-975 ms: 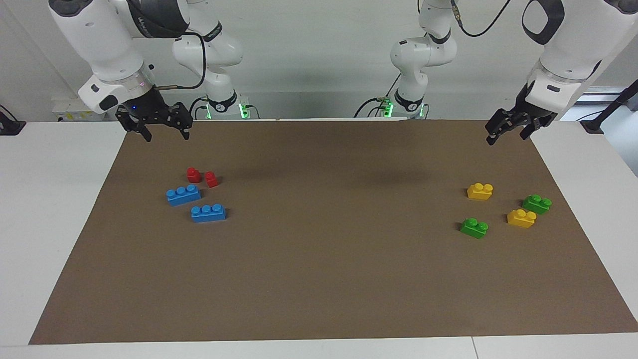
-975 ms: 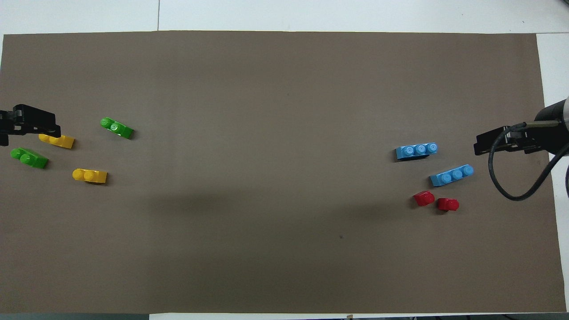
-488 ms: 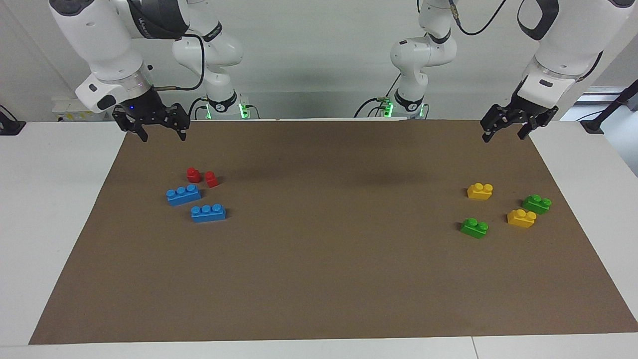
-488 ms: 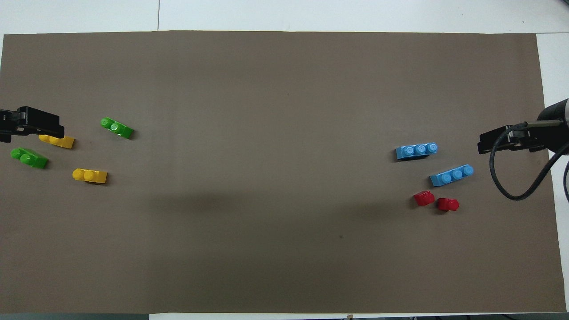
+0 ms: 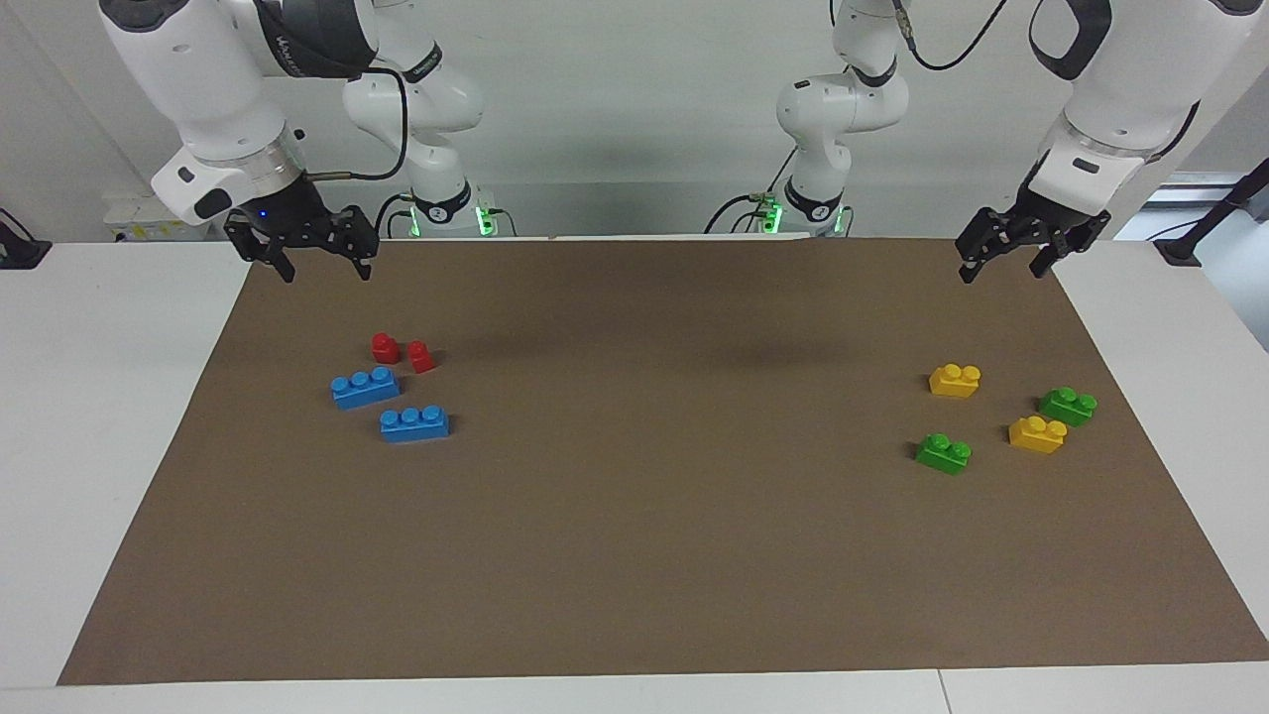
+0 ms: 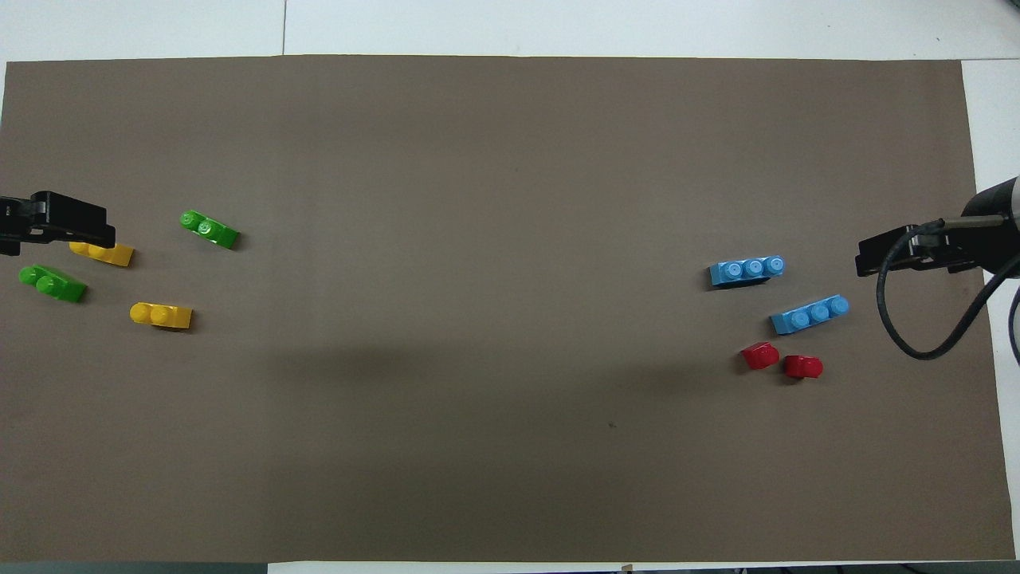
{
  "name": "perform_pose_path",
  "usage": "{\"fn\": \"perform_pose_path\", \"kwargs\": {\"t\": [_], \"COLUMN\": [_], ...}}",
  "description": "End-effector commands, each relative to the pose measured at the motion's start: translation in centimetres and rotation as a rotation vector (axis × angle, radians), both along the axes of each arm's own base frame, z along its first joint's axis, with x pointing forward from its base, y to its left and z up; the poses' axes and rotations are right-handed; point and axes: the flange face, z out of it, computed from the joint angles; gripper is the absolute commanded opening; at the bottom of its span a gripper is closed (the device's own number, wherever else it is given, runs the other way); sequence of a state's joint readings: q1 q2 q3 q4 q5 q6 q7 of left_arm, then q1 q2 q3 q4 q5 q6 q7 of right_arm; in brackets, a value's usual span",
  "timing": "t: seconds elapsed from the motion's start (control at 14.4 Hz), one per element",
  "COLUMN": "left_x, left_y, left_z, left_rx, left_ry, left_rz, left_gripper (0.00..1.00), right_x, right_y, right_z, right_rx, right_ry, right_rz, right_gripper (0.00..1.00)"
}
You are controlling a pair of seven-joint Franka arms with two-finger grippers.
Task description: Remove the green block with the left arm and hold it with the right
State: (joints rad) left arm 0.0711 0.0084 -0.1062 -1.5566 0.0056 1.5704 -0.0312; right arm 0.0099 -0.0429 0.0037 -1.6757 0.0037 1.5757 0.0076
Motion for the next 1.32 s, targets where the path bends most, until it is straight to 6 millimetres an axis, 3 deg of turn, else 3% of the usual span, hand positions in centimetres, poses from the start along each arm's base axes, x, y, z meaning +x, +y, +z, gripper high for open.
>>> {"fn": "perform_pose_path", "kwargs": {"t": [0.0, 1.25], "left_x": [-0.55, -0.62], "left_y": [0.07, -0.02], "left_z": [0.67, 0.67], "left_rx": [-0.006, -0.006], "left_ry": [0.009, 0.01], "left_rz": [-0.015, -0.016], "left_gripper": [1.0, 1.0], "right_x": [-0.09, -0.33], "right_y": [-0.12, -0.61], "right_z": [-0.2, -0.22], "right_rx": [-0.02, -0.018], "right_ry": [-0.01, 0.003], "right_rz": [0.017, 0.009], "right_gripper": [1.0, 1.0]}}
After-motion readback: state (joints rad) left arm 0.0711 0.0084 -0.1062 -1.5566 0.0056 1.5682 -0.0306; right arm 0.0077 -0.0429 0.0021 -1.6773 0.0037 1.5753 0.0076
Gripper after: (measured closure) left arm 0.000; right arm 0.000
